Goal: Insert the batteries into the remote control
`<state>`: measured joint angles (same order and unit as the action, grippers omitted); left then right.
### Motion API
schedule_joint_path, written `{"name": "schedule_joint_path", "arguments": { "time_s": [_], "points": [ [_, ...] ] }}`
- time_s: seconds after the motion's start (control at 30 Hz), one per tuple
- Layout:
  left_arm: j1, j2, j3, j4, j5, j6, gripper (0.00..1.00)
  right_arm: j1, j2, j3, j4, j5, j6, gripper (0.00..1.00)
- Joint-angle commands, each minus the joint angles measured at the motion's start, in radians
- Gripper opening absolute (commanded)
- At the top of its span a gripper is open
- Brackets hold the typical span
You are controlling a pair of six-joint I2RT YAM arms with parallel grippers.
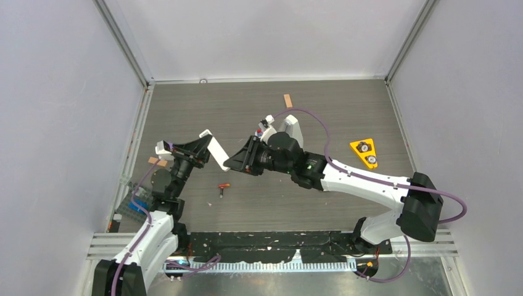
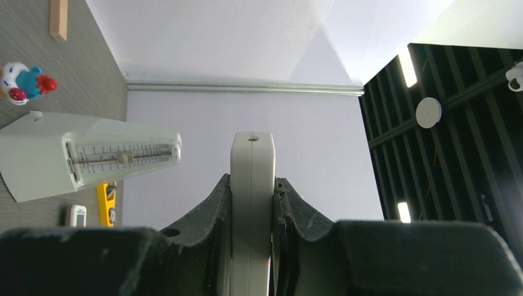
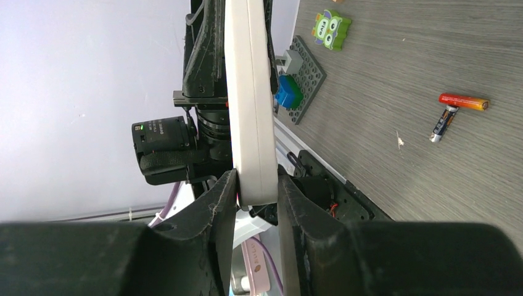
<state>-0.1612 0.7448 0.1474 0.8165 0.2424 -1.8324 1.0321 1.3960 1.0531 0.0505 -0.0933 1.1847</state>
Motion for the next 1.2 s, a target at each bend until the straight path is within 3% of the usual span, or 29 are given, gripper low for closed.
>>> {"name": "schedule_joint_path", "arguments": {
  "time_s": [0.0,0.67,0.9,1.17],
  "points": [
    [-0.026,-0.075,0.015,0.028,0.130,0.014,0.00,-0.011,0.047,0.033,0.037,0.034,-0.009,0.23],
    [-0.026,-0.160,-0.005,-0.037,0.239,0.061,0.00,-0.047,0.133,0.039,0.070,-0.004,0.067,0.38],
    [-0.026,-0.174,-0.001,-0.042,0.250,0.091,0.00,-0.070,0.128,0.011,0.101,-0.013,0.086,0.38],
    [-0.026,-0.143,0.039,-0.085,0.213,0.080,0.00,-0.072,0.101,0.029,0.067,-0.022,-0.012,0.52]
  ]
}}
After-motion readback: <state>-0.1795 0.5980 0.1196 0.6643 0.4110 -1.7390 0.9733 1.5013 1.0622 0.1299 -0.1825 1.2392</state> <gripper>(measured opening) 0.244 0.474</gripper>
